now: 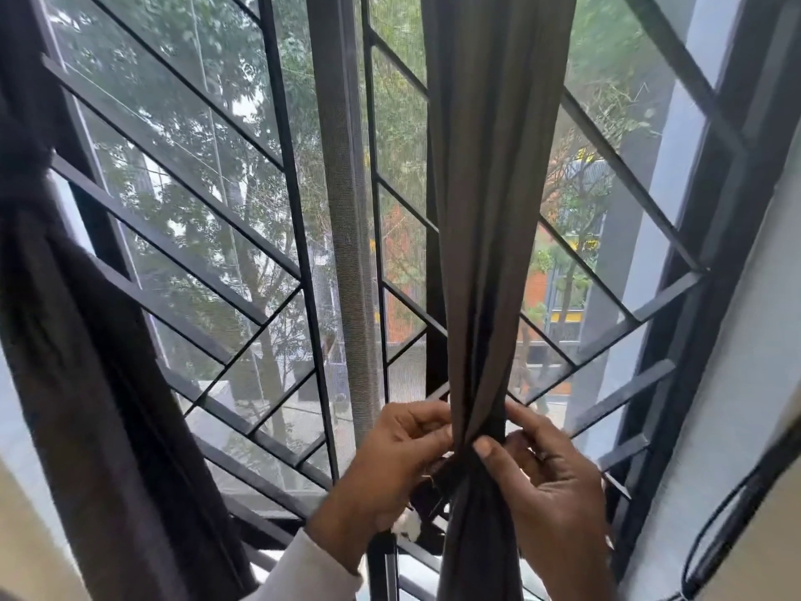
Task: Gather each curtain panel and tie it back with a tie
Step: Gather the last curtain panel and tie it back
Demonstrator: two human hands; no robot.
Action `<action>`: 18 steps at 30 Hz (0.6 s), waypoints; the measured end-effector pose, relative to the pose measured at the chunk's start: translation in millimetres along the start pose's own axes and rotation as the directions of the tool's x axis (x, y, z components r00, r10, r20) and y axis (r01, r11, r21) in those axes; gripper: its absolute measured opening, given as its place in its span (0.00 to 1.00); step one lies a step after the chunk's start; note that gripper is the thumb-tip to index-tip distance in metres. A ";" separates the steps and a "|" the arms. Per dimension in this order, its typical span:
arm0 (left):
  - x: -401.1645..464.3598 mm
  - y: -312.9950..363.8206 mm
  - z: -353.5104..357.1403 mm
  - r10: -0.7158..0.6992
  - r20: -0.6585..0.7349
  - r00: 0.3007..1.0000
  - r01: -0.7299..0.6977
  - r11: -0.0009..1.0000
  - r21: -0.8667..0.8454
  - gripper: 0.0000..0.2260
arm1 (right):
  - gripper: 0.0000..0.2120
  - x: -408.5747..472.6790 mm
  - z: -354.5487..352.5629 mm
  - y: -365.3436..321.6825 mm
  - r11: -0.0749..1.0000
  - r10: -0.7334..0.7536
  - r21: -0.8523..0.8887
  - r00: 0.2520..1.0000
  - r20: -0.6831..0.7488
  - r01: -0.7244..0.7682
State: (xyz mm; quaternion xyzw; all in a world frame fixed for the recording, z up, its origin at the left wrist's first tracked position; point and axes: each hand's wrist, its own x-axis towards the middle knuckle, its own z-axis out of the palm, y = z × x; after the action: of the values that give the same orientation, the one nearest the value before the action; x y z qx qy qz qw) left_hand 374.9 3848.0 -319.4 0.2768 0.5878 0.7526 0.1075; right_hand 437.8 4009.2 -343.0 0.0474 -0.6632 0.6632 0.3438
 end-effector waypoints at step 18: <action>-9.6 -9.0 2.2 0.305 -0.142 0.942 -0.204 0.852 0.482 0.10 | 0.10 12.3 -5.3 11.3 0.886 -0.398 -0.230 0.915 0.066 0.402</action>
State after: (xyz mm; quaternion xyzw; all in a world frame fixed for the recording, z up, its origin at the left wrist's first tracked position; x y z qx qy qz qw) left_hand 382.5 3847.7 -330.3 0.2879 0.7152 0.6243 -0.1257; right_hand 424.6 4020.2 -346.8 0.1465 -0.7169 0.4932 0.4705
